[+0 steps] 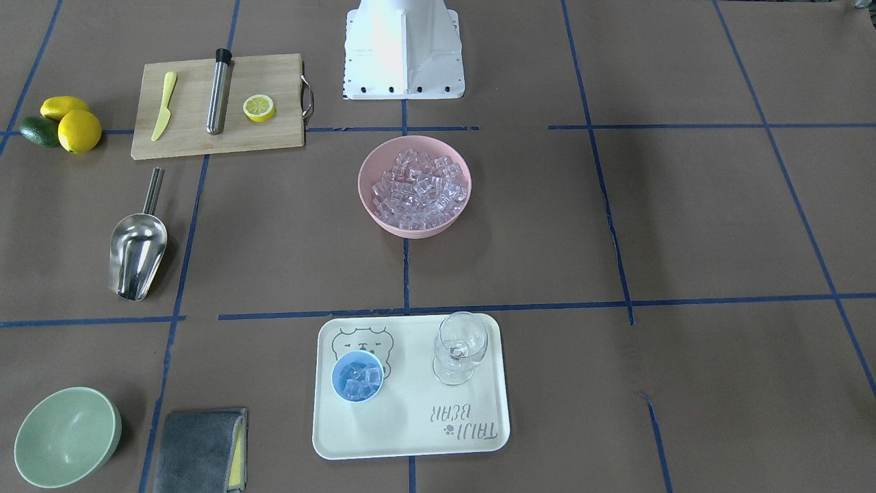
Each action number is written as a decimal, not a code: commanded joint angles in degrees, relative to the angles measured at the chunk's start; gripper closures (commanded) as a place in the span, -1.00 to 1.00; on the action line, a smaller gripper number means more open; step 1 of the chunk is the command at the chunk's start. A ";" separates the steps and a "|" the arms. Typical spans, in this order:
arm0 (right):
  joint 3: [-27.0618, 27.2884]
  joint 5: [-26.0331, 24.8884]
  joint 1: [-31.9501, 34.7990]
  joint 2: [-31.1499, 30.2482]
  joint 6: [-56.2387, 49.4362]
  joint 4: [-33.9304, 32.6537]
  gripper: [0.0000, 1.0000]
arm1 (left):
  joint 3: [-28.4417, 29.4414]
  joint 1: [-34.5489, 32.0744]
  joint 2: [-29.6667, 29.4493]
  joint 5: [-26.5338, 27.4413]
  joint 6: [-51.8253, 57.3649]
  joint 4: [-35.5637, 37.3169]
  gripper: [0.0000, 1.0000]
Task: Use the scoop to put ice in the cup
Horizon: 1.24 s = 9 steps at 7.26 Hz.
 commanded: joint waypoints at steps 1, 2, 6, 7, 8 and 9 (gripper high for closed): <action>0.07 0.02 -0.03 0.00 0.02 0.01 -1.00 | -0.18 0.09 -0.31 -0.48 0.09 -0.02 -1.00; 0.16 0.02 -0.03 0.00 0.02 0.01 -1.00 | -0.79 0.09 -0.40 -0.48 0.00 0.07 -1.00; 0.60 0.02 -0.03 -0.09 -0.07 0.01 -1.00 | -0.97 0.09 -0.31 -0.21 0.00 0.07 -1.00; 0.60 0.02 -0.03 -0.09 -0.07 0.01 -1.00 | -0.97 0.09 -0.31 -0.13 0.00 0.07 -1.00; 0.60 0.02 -0.03 -0.09 -0.07 0.01 -1.00 | -0.88 0.09 -0.31 -0.04 0.09 0.07 -1.00; 0.60 -0.07 -0.03 -0.09 -0.07 0.01 -1.00 | -0.88 0.09 -0.31 -0.04 0.00 0.07 -1.00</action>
